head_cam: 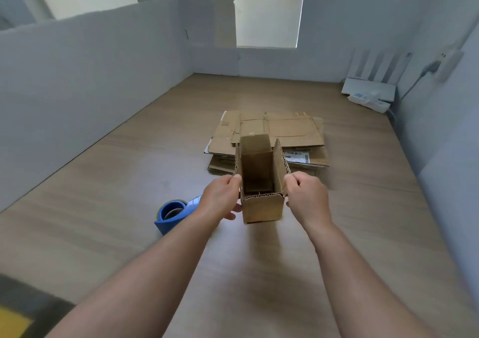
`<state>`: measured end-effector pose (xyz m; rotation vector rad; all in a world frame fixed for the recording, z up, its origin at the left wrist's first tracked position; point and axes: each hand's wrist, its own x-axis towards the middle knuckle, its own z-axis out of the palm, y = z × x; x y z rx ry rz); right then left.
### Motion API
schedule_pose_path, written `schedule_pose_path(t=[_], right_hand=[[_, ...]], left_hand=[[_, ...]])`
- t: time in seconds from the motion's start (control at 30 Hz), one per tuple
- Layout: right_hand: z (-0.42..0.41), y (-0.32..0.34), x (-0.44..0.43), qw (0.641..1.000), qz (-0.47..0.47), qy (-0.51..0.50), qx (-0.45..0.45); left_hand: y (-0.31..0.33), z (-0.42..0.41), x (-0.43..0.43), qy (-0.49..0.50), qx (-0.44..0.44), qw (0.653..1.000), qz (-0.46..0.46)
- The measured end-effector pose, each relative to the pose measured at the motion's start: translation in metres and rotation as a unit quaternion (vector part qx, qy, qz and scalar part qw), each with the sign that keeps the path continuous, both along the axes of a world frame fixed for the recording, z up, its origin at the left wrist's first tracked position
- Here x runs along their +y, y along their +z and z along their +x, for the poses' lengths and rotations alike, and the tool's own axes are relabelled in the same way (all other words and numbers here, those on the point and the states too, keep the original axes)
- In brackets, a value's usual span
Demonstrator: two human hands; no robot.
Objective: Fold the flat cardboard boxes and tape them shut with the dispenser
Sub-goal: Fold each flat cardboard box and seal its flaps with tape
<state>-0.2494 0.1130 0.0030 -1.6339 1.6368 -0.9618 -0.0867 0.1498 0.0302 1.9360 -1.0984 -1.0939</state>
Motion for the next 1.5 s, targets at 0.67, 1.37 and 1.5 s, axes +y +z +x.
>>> schedule_pose_path(t=[0.67,1.37,1.5], right_hand=[[0.316,0.034,0.133,0.929,-0.041,0.368,-0.011],[0.499,-0.018,0.325,0.709,0.04,0.696,0.103],[0.543,-0.027,0.344,0.7,0.039,0.699,0.141]], left_hand=[[0.034,0.259,0.218,0.356,-0.009,0.932,-0.07],[-0.018,0.337,0.445,0.628,0.094,0.772,0.037],[-0.033,0.379,0.462,0.64,0.123,0.758,0.003]])
